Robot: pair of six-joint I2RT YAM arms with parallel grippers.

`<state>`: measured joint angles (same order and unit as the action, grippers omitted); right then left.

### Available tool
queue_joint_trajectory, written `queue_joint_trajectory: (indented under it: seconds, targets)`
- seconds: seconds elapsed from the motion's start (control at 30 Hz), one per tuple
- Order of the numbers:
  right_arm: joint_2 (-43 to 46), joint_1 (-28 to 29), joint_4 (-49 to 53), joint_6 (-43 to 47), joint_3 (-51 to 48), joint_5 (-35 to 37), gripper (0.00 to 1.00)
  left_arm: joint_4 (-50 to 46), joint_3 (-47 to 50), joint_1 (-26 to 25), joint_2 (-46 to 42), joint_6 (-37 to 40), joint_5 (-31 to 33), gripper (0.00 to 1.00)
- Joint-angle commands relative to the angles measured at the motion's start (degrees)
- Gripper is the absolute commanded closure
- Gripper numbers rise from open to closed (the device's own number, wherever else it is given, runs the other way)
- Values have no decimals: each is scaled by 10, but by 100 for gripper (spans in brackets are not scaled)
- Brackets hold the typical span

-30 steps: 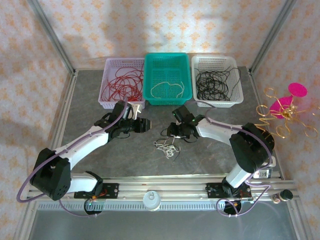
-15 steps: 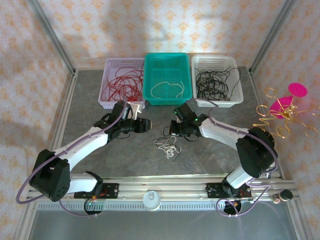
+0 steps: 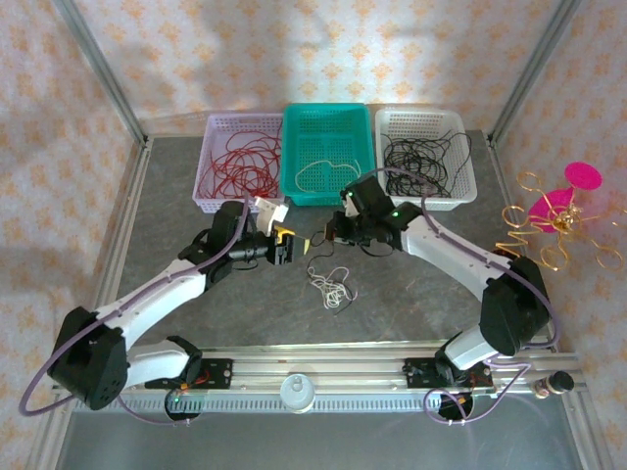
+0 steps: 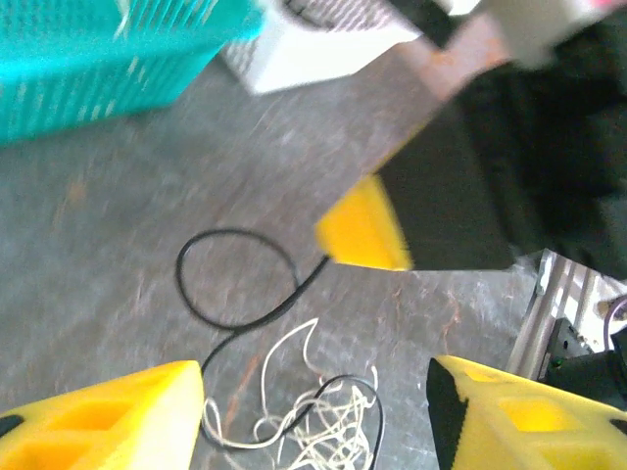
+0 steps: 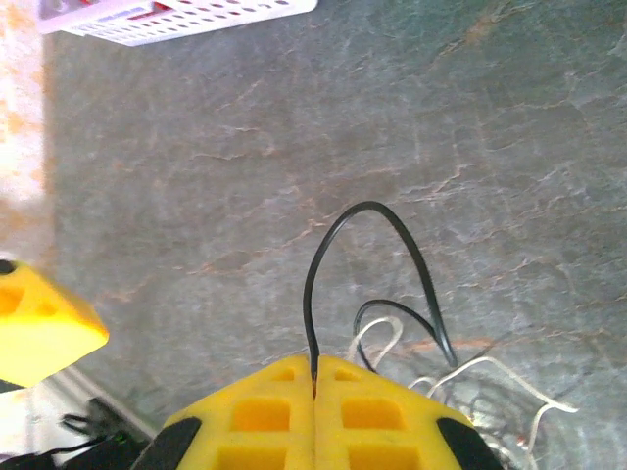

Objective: Untangle the cables

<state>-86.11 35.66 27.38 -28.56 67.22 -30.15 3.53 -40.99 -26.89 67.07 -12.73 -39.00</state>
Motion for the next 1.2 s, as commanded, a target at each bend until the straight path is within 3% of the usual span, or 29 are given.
queue_joint_trajectory:
  seconds: [0.0,0.4,0.53,0.67,0.77,0.87,1.0,1.17]
  targets:
    - [-8,-7,54,-35,35,-76,100,51,-15,-3,-6,81,-8,36]
    - [-20,-29,62,-95,91,-193,100,27,-42,-26,75,158,-52,45]
    - [-19,-29,50,-108,91,-205,100,18,-41,-26,79,171,-27,60]
    - [-16,-30,46,-111,89,-209,100,20,-46,-26,82,168,8,96]
    - [-10,-30,31,-114,85,-210,100,36,-48,-26,72,146,18,100]
    - [11,-41,-1,-106,79,-190,71,56,-45,-26,60,112,28,100]
    - [69,-75,-57,-60,23,-151,58,76,-48,-26,43,62,26,100]
    - [180,-107,-189,21,-151,-112,49,86,-62,-25,24,-4,20,100]
